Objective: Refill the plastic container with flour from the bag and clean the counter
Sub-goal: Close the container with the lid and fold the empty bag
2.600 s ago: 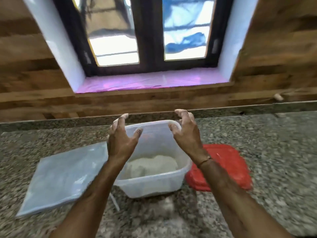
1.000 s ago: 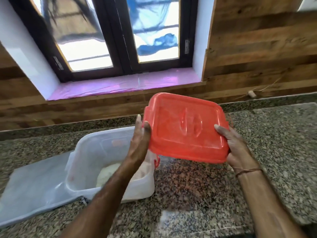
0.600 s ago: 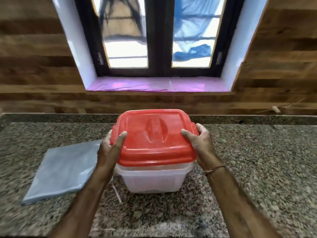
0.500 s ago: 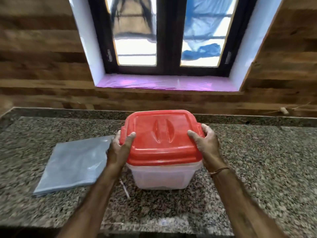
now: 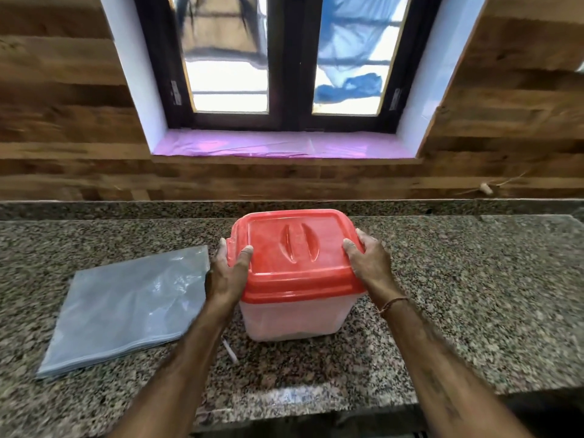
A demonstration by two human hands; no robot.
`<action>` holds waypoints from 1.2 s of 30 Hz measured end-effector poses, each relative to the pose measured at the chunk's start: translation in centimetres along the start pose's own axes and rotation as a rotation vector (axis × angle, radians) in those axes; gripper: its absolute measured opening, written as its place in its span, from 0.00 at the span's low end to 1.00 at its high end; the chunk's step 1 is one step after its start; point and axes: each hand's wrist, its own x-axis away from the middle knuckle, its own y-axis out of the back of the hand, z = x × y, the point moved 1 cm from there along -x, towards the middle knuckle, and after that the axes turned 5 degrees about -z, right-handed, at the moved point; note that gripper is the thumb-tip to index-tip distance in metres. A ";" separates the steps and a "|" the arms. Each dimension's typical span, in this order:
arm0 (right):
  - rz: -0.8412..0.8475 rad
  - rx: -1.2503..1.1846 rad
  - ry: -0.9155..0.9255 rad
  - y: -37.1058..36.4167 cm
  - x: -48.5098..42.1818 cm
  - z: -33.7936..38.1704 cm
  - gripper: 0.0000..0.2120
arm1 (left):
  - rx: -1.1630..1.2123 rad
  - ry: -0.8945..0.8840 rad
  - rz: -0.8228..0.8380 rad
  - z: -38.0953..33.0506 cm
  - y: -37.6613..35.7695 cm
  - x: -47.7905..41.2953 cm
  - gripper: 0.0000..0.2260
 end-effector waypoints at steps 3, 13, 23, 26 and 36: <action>0.004 0.000 0.001 -0.8 0.5 -1.3 0.31 | -0.001 -0.006 0.021 0.6 -0.1 0.4 0.34; -0.024 -0.002 -0.012 -0.7 -0.9 -2.5 0.27 | 0.228 0.225 0.061 2.4 -0.2 -3.8 0.47; 0.180 -0.668 -0.574 -0.9 -1.1 -3.5 0.40 | -0.095 0.040 -0.241 1.5 0.1 -2.9 0.39; 0.220 -0.715 -0.603 -1.0 -1.2 -3.5 0.31 | -0.108 -0.023 -0.207 0.7 0.0 -2.5 0.31; -0.066 -0.261 -0.244 -1.0 -1.4 -3.3 0.27 | -0.152 -0.163 -0.171 0.5 -0.2 -2.0 0.20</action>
